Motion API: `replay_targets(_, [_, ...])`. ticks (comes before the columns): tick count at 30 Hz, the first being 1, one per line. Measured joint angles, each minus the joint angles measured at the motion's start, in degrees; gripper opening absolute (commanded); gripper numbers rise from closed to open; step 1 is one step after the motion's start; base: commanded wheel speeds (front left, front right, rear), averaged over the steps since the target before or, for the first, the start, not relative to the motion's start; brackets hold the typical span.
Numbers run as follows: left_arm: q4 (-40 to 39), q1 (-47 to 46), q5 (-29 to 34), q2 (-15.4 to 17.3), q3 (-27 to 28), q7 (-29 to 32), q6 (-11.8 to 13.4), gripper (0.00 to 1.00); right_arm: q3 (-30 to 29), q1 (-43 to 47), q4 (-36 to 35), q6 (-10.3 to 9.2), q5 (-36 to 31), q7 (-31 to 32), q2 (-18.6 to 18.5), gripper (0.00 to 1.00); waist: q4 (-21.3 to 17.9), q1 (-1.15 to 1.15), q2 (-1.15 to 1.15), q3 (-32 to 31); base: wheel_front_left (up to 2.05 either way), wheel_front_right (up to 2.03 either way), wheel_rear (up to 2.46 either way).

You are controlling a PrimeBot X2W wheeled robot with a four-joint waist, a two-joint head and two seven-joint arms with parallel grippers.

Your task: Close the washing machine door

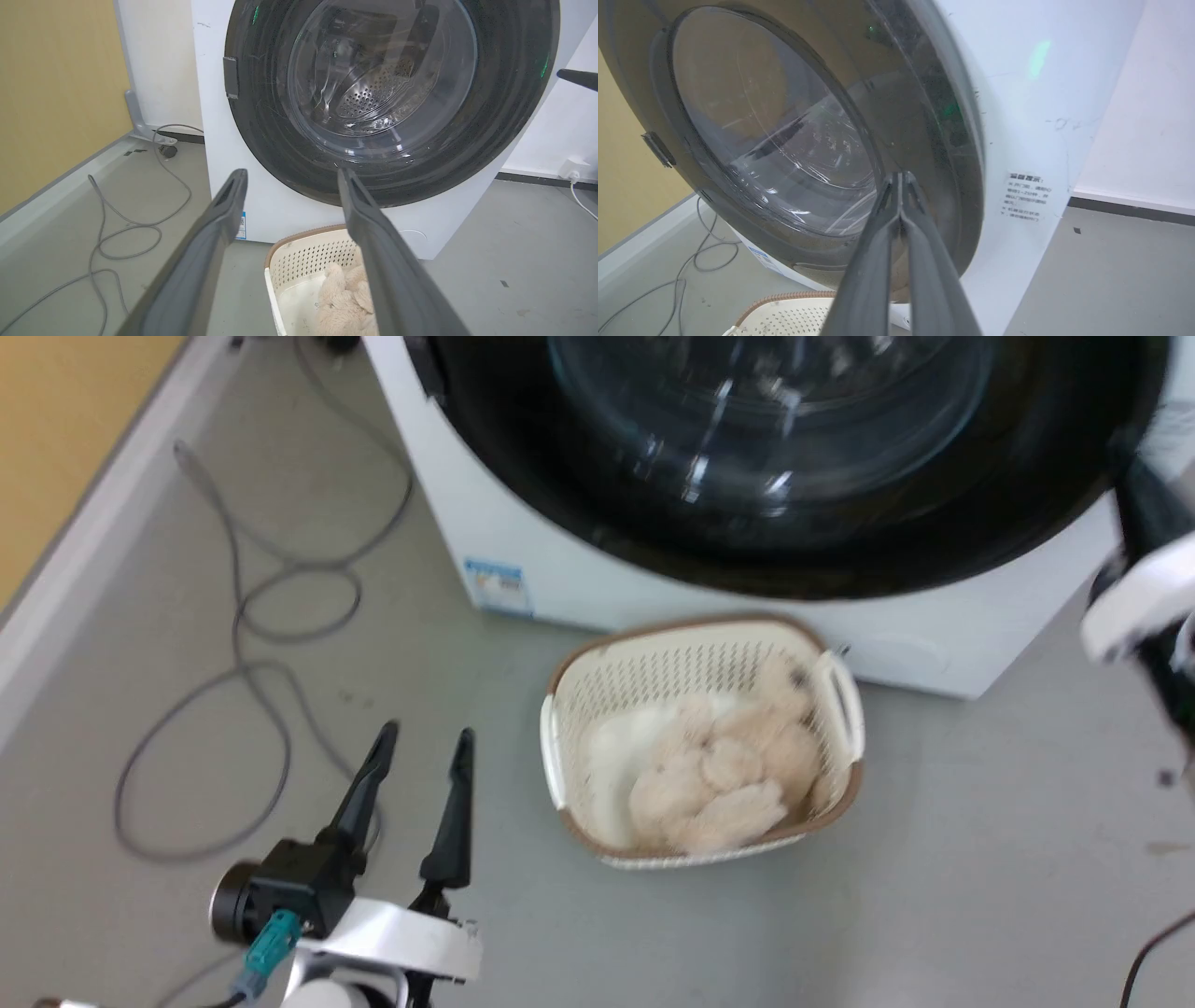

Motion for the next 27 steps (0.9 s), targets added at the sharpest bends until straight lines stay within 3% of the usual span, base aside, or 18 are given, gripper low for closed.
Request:
replay_targets(8, [0.8,4.3,0.5,0.0,2.6,0.0,0.3,1.00,1.9,14.2,-8.5,0.00,3.1,-3.4,0.0,0.00,-4.1,0.00,0.00,-8.1,0.00,0.00,0.00])
replay_targets(15, [0.9,6.3,-0.5,-0.1,3.8,0.0,0.4,1.00,-4.1,28.2,-19.1,-0.01,-2.1,-4.2,1.3,0.00,-7.3,0.00,0.00,-12.6,0.00,0.00,0.00])
replay_targets(21, [1.4,8.1,-0.5,-0.1,4.7,0.0,0.7,1.00,-13.0,40.3,-30.3,-0.01,-10.8,-4.5,8.8,0.00,-9.5,-0.01,0.00,-15.0,0.00,0.00,0.00])
replay_targets(27, [2.1,8.7,-0.4,-0.1,5.2,0.0,1.0,1.00,-17.4,49.3,-38.1,-0.01,-17.9,-4.5,16.1,0.00,-10.8,-0.01,0.00,-15.9,0.00,0.00,0.00])
